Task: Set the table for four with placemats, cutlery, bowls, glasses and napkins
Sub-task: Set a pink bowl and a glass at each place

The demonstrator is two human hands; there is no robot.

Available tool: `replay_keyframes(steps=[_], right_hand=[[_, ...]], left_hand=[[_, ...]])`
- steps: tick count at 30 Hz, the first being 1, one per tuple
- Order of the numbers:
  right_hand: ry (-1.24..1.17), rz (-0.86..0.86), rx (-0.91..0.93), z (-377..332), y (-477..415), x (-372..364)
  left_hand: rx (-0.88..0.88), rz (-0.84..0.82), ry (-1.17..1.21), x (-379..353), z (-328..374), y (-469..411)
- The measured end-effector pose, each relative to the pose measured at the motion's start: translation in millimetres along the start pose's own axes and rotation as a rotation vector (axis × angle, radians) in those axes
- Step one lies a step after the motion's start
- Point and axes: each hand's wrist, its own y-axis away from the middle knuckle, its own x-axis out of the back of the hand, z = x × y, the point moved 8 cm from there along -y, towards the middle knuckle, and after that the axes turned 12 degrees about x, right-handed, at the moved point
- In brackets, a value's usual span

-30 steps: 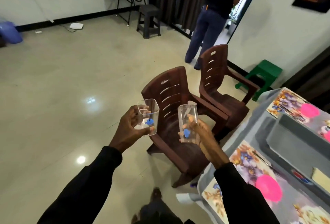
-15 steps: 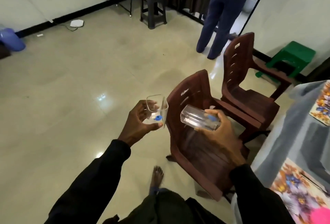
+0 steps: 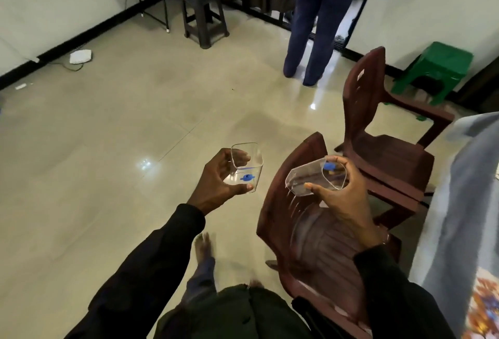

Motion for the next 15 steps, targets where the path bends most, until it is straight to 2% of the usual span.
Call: replay_keyframes(steps=[15], right_hand=[[0.124, 0.363, -0.232, 10, -115, -60]], left_hand=[[-0.077, -0.413, -0.104, 61, 37, -249]])
